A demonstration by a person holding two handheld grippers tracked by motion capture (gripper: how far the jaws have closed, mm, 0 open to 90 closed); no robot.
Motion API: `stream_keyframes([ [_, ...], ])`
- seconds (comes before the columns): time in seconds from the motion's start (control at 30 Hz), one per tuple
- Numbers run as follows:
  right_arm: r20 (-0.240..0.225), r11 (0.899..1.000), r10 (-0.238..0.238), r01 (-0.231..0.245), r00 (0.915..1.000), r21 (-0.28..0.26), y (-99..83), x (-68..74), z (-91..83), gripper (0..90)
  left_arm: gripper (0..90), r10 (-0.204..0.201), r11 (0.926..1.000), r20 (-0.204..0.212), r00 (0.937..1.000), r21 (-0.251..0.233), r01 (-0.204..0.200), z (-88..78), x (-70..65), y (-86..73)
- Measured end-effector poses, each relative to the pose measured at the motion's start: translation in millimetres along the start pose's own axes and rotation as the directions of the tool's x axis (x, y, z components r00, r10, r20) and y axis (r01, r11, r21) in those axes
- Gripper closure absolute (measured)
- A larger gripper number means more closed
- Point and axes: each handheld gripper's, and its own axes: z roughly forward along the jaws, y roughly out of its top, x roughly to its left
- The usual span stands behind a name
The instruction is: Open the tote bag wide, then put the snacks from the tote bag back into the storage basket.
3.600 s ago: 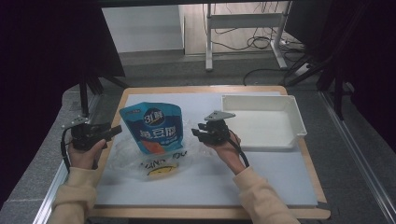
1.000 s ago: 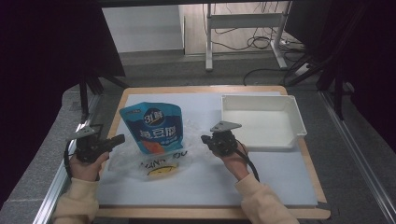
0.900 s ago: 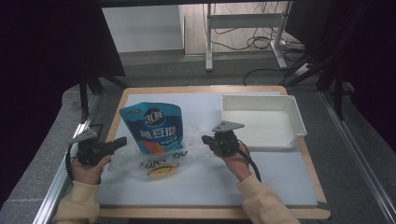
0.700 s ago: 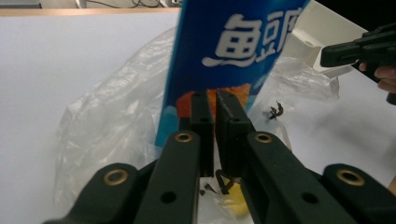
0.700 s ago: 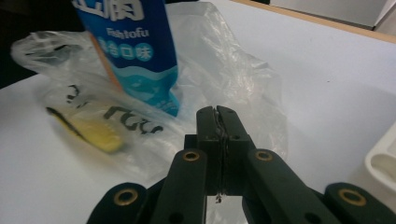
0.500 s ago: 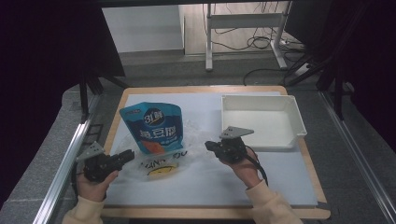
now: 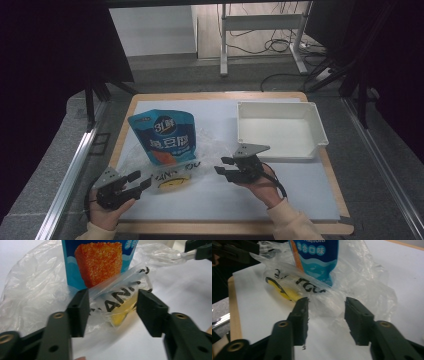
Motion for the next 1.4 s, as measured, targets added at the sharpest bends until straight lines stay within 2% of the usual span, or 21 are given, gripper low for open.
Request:
stream_keyframes([
  [0.1,-0.009,1.000,-0.008,0.008,0.9999,-0.005,1.0,0.6,1.1,45.6,37.6,0.012,0.9999,-0.015,0.9998,0.001,-0.012,2.0,-0.6,-2.8],
  [0.3,0.004,1.000,-0.007,0.007,1.0000,-0.021,3.7,-1.2,1.6,38.8,34.3,0.029,0.9995,-0.010,0.9995,0.016,-0.029,5.0,-1.6,-6.5],
  [0.9,0.015,0.999,-0.018,0.018,0.9997,-0.050,12.3,-3.2,-2.5,37.7,33.5,0.038,0.9987,-0.014,0.9992,0.035,-0.037,8.9,-3.2,-10.1],
  [1.07,0.019,0.997,-0.022,0.023,0.9996,-0.070,19.4,-2.9,-5.4,37.6,33.2,0.041,0.9988,-0.024,0.9989,0.028,-0.040,8.8,-3.4,-9.8],
  [1.4,0.032,0.994,-0.018,0.021,0.9993,-0.105,38.5,-1.7,-2.9,37.7,32.8,0.055,0.9982,-0.015,0.9984,0.026,-0.055,9.2,-3.4,-11.1],
])
